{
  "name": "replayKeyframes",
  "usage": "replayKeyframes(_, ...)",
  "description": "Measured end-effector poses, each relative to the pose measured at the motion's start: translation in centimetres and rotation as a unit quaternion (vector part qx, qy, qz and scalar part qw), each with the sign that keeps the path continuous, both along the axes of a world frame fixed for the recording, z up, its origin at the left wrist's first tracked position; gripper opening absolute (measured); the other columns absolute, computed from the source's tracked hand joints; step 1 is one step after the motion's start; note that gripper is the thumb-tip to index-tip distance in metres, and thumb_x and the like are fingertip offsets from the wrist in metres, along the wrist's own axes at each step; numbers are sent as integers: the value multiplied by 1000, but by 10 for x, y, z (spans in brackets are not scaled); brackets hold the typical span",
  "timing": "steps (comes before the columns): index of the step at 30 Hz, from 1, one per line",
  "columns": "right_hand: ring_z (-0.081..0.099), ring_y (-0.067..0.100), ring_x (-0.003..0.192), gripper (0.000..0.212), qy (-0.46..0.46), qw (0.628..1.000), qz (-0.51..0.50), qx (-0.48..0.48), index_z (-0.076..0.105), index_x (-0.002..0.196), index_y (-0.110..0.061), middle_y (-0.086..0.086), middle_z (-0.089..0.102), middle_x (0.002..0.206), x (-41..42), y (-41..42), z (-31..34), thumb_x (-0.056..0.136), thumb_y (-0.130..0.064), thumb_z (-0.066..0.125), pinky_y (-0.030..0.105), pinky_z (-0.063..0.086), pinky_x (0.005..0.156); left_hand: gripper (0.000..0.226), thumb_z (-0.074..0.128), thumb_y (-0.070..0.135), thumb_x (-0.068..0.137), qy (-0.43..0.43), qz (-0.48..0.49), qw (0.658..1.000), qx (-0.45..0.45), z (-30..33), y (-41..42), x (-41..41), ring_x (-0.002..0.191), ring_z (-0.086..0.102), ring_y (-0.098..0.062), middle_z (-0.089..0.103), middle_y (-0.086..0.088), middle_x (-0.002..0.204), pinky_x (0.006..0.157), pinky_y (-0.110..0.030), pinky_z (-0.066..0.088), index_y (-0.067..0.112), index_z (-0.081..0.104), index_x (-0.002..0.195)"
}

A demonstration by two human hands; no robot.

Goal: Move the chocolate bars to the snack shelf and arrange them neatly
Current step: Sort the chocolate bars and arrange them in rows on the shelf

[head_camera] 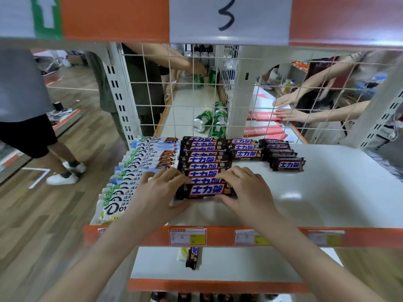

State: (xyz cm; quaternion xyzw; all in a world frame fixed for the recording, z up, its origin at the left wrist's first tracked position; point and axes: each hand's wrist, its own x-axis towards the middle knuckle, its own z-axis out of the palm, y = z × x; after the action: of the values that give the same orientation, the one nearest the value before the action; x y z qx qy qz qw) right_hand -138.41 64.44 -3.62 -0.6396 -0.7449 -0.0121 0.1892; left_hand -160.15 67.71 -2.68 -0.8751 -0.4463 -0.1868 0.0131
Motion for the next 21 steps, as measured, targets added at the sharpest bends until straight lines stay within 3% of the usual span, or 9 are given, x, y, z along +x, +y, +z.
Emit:
replayKeyframes(8,48,12,107,34,-14,1000,-23,7,54,120,-33,-12,53,114,5,-47,13,88,-43,56,28,35,84,46,64,49,78,6,3,1000,-12,6,-34,0,117,49,-14,54,12,119,94,-37,31,32,56,119)
replayKeyframes(21,53,19,105,30,-7,999,-28,16,58,118,-30,-8,58,114,-4,-170,16,88,-32,59,34,40,79,44,58,51,83,-7,-22,999,-27,-2,-141,-3,119,45,-10,51,14,123,92,-34,28,35,51,123)
